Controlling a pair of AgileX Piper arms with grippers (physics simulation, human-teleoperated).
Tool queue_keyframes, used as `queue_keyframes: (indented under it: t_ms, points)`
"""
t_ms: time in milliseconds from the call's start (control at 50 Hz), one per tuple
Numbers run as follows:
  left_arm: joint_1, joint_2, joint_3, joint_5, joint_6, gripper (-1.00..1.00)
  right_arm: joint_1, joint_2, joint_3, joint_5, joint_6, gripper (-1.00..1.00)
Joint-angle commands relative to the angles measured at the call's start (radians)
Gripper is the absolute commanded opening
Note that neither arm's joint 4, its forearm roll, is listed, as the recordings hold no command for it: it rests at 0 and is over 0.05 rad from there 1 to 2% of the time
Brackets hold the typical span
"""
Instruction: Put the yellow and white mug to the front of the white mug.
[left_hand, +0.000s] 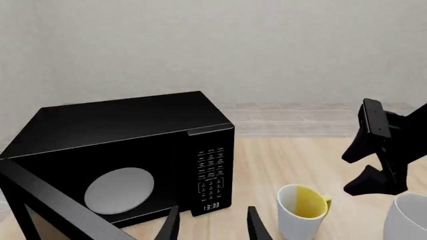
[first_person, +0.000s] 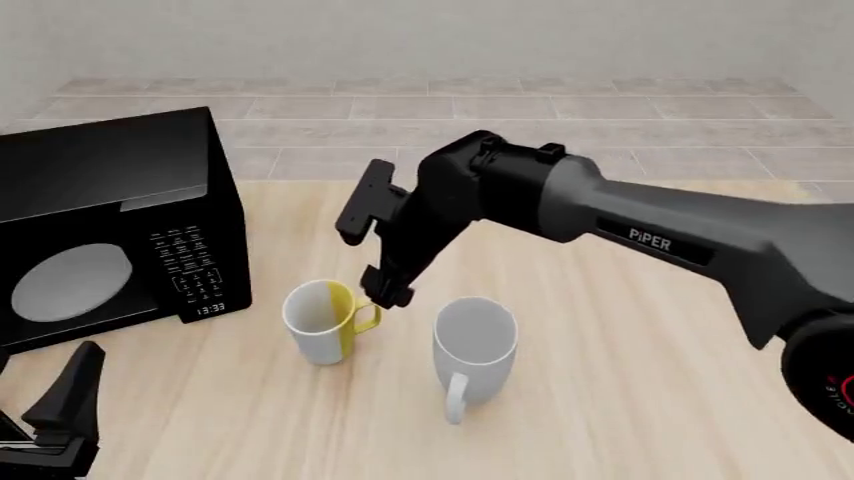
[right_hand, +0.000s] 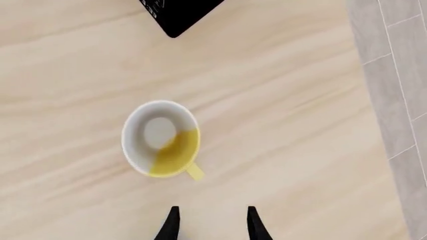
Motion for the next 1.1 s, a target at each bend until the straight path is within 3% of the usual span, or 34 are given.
queue_keyframes:
  t_ms: [20, 180, 580, 1100]
  points:
    - [0.000, 0.000, 0.000, 0.000, 0.000, 1.00, 0.015, 0.059, -0.038, 0.023, 0.014, 1.00]
    - [0.000, 0.000, 0.000, 0.000, 0.000, 1.00, 0.020, 0.096, -0.047, 0.031, 0.029, 1.00]
    - [0.000, 0.000, 0.000, 0.000, 0.000, 1.00, -0.023, 0.206, -0.167, 0.104, -0.017, 1.00]
    - [0.000, 0.000, 0.000, 0.000, 0.000, 1.00, -0.011, 0.272, -0.209, 0.141, -0.052, 1.00]
